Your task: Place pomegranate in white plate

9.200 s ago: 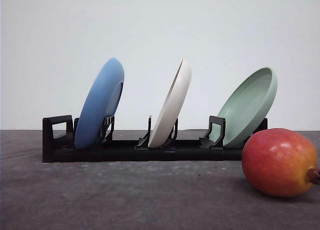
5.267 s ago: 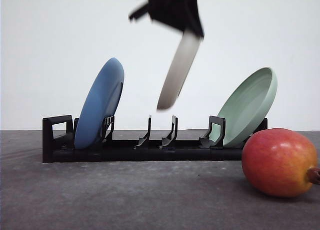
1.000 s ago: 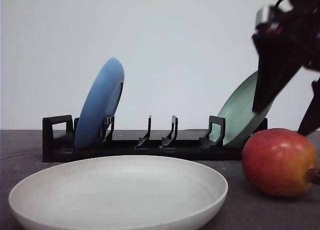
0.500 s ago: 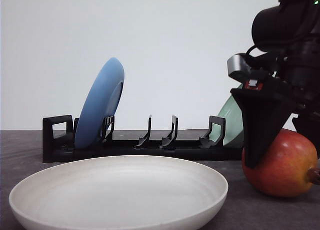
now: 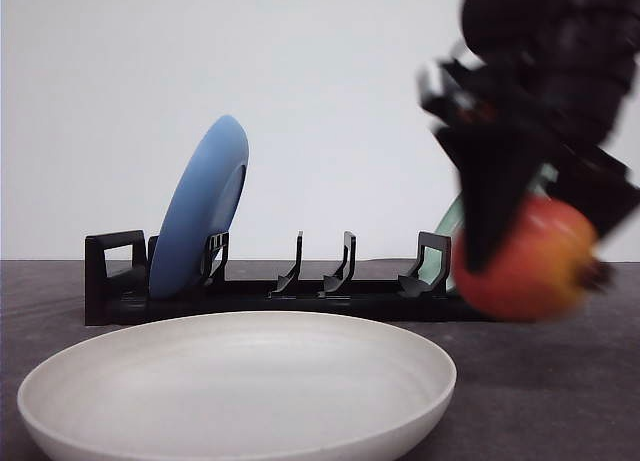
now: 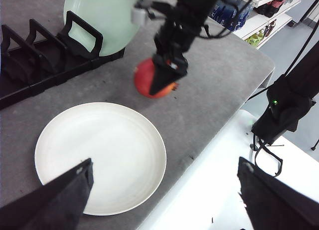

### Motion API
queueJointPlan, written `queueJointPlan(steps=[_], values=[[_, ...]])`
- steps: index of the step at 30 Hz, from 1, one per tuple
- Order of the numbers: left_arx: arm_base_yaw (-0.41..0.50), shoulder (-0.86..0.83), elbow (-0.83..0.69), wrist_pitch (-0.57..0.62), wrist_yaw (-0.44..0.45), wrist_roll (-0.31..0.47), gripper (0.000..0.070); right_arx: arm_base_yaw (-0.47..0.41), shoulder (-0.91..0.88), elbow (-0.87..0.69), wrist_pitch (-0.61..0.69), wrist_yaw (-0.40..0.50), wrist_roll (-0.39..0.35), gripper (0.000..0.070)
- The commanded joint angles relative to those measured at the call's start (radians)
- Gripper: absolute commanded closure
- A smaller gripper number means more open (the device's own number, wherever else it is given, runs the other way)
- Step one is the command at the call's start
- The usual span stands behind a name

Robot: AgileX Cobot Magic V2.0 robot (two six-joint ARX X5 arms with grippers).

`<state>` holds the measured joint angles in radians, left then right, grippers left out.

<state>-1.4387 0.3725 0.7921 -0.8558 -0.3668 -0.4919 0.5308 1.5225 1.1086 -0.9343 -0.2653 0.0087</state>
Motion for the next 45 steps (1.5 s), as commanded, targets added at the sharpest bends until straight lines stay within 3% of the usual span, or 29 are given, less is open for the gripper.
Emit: queueJointPlan(steps=[1, 4, 9, 19, 26, 32, 39, 45], values=[[-0.015, 0.001, 0.006, 0.012, -0.003, -0.007, 0.0146, 0.037, 0.031, 0.057, 0.003, -0.029, 0.065, 0.023], [-0.015, 0.001, 0.006, 0.012, -0.003, -0.008, 0.0146, 0.098, 0.058, 0.111, 0.03, -0.075, 0.111, 0.0229], [-0.015, 0.001, 0.006, 0.012, -0.003, -0.008, 0.0146, 0.223, 0.114, 0.132, 0.144, -0.075, 0.156, 0.0229], [-0.015, 0.001, 0.006, 0.012, -0.01, -0.007, 0.0146, 0.378, 0.26, 0.132, 0.229, -0.014, 0.14, 0.0229], [-0.015, 0.001, 0.006, 0.011, -0.01, -0.007, 0.0146, 0.39, 0.29, 0.131, 0.248, -0.014, 0.139, 0.0197], [-0.015, 0.001, 0.006, 0.011, -0.01, -0.007, 0.0146, 0.39, 0.29, 0.131, 0.24, -0.014, 0.141, 0.0005], [-0.015, 0.001, 0.006, 0.012, -0.01, -0.014, 0.0146, 0.384, 0.266, 0.148, 0.211, -0.021, 0.139, 0.0], [-0.015, 0.001, 0.006, 0.011, -0.01, -0.026, 0.0146, 0.352, 0.108, 0.17, 0.145, -0.021, 0.126, 0.0]])
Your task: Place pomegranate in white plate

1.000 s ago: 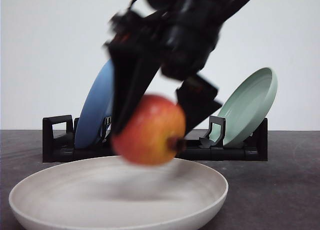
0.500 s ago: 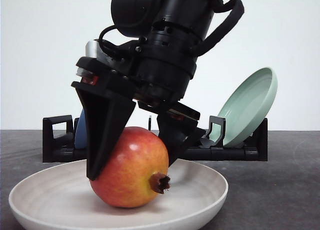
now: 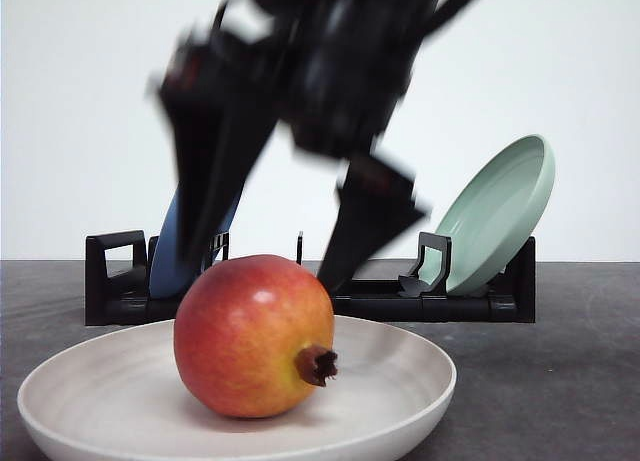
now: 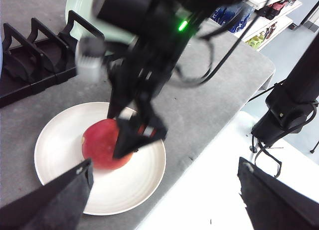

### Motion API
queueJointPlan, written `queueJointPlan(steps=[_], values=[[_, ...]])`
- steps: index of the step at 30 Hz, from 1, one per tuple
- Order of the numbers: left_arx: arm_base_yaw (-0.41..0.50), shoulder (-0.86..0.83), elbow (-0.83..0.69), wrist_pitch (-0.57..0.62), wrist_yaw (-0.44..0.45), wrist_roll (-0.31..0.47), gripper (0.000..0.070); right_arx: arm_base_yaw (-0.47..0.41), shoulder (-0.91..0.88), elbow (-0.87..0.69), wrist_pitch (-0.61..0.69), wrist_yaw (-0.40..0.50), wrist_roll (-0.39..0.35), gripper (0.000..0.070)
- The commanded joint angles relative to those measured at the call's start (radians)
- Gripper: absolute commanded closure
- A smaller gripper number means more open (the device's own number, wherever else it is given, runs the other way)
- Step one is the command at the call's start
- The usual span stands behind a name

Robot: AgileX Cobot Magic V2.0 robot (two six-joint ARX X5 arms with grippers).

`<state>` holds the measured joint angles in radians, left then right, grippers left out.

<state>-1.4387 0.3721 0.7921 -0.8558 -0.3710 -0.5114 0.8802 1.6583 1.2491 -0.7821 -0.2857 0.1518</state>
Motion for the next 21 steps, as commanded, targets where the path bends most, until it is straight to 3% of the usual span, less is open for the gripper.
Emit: queueJointPlan(steps=[1, 10, 15, 21], values=[[-0.015, 0.001, 0.006, 0.011, -0.006, -0.007, 0.0146, -0.002, -0.063, 0.029, -0.029, 0.003, -0.024, 0.0], [-0.015, 0.001, 0.006, 0.012, -0.024, -0.006, 0.0146, -0.021, -0.471, -0.006, -0.3, 0.17, -0.032, 0.0], [-0.015, 0.001, 0.006, 0.021, -0.026, -0.007, 0.0146, -0.021, -0.769, -0.138, -0.261, 0.202, 0.032, 0.0], [-0.015, 0.001, 0.006, 0.043, -0.035, -0.003, 0.0146, -0.021, -1.128, -0.343, -0.075, 0.303, 0.125, 0.0]])
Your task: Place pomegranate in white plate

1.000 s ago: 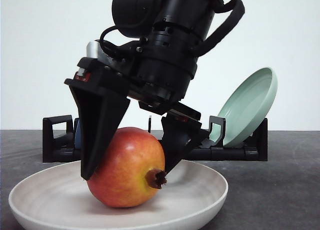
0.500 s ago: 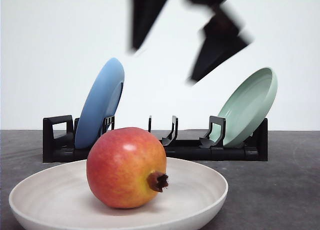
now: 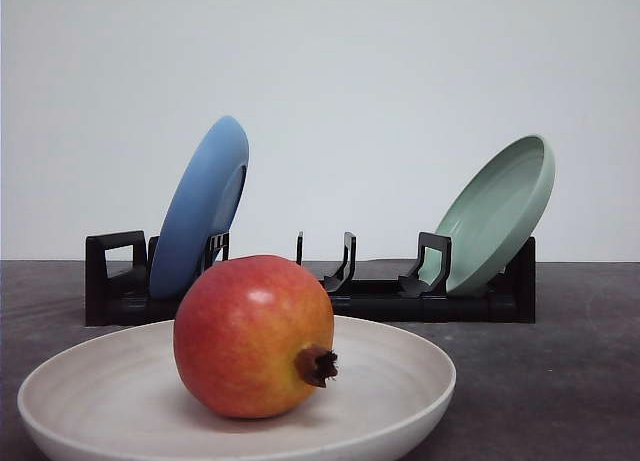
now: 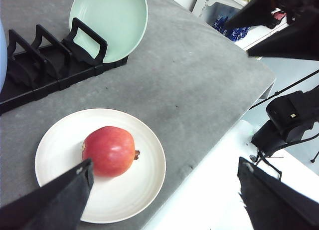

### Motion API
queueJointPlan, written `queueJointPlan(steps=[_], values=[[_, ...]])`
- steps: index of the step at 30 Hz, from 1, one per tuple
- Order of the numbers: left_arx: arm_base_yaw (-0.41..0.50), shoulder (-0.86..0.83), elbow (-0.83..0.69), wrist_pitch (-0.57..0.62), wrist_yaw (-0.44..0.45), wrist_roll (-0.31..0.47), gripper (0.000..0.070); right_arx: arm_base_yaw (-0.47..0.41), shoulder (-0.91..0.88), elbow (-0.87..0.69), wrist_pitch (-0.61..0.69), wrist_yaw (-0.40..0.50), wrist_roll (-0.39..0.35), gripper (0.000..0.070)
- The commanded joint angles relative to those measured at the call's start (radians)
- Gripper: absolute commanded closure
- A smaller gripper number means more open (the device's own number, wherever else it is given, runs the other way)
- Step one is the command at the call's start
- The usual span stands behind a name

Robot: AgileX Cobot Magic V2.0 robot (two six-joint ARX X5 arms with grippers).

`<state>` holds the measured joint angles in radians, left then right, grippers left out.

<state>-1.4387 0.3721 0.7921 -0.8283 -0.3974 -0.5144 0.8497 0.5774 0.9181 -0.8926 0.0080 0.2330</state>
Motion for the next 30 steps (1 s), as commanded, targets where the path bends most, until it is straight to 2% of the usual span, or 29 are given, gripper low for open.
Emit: queueJointPlan(steps=[1, 4, 7, 14, 15, 16, 17, 18, 20, 30], values=[[-0.015, 0.001, 0.006, 0.018, -0.021, 0.003, 0.0146, 0.01, -0.1, -0.043, 0.07, 0.022, 0.055, 0.0], [-0.015, 0.001, 0.006, 0.019, -0.066, 0.008, 0.0146, 0.01, -0.228, -0.11, 0.127, 0.056, 0.062, 0.0], [-0.015, 0.001, 0.006, 0.024, -0.085, 0.011, 0.0146, 0.01, -0.308, -0.142, 0.132, 0.085, 0.043, 0.0], [-0.015, 0.001, 0.006, 0.066, -0.085, 0.05, 0.0156, 0.01, -0.345, -0.146, 0.121, 0.086, 0.036, 0.0], [-0.015, 0.001, 0.006, 0.066, -0.085, 0.056, 0.0224, 0.01, -0.345, -0.146, 0.118, 0.086, 0.038, 0.0075], [-0.015, 0.001, 0.006, 0.065, -0.085, 0.058, 0.0402, 0.01, -0.345, -0.146, 0.112, 0.086, 0.044, 0.033], [-0.015, 0.001, 0.006, 0.063, -0.085, 0.061, 0.0612, 0.01, -0.345, -0.146, 0.107, 0.081, 0.045, 0.0605], [-0.015, 0.001, 0.006, 0.064, -0.085, 0.062, 0.0682, 0.011, -0.345, -0.146, 0.105, 0.077, 0.042, 0.0667], [-0.015, 0.001, 0.006, 0.065, -0.085, 0.061, 0.07, 0.011, -0.345, -0.146, 0.105, 0.079, 0.039, 0.07], [-0.015, 0.001, 0.006, 0.065, -0.085, 0.061, 0.07, 0.011, -0.345, -0.146, 0.107, 0.078, 0.036, 0.07]])
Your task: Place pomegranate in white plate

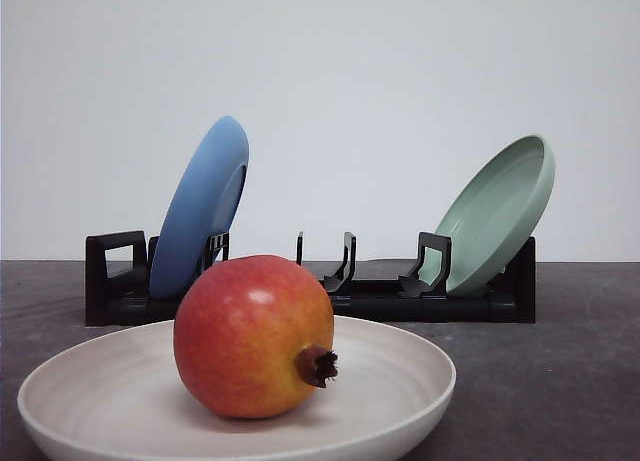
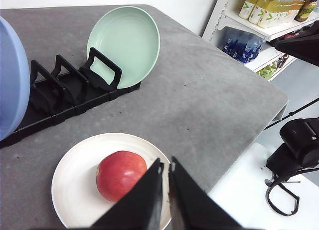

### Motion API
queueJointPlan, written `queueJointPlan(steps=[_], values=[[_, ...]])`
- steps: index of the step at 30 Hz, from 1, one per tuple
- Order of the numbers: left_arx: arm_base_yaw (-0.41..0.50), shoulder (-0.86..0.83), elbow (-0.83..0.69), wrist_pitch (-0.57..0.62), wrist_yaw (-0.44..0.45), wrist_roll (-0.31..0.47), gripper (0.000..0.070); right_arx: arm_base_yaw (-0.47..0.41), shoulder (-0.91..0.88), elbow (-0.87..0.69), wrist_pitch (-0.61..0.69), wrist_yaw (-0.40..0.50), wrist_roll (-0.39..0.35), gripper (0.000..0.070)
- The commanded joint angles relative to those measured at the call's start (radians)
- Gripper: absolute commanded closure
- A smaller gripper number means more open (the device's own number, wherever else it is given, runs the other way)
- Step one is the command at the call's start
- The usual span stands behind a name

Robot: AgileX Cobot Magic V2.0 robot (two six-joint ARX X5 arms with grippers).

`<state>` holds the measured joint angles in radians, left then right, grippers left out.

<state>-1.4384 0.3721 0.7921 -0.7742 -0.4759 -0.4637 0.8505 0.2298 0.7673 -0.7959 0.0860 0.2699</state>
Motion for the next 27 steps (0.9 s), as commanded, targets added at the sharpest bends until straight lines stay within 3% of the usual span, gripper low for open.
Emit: queueJointPlan(steps=[1, 12, 14, 19, 22, 27], values=[[-0.015, 0.001, 0.006, 0.011, -0.006, 0.01, 0.07, 0.01, 0.003, 0.005, 0.01, 0.0, 0.0, 0.07], [-0.015, -0.02, -0.008, 0.023, -0.006, 0.01, 0.07, 0.01, 0.003, 0.005, 0.01, 0.001, 0.0, 0.07], [0.02, -0.032, -0.017, 0.024, 0.004, 0.01, 0.07, 0.01, 0.003, 0.005, 0.01, 0.001, 0.0, 0.07], [0.276, -0.075, -0.101, 0.093, 0.062, 0.02, 0.07, 0.01, 0.003, 0.005, 0.01, 0.001, 0.0, 0.07], [0.483, -0.122, -0.192, 0.168, 0.082, 0.147, 0.07, 0.01, 0.003, 0.005, 0.01, 0.001, 0.0, 0.07], [0.852, -0.216, -0.399, 0.333, 0.2, 0.42, 0.07, 0.01, 0.003, 0.005, 0.01, 0.001, 0.0, 0.07]])
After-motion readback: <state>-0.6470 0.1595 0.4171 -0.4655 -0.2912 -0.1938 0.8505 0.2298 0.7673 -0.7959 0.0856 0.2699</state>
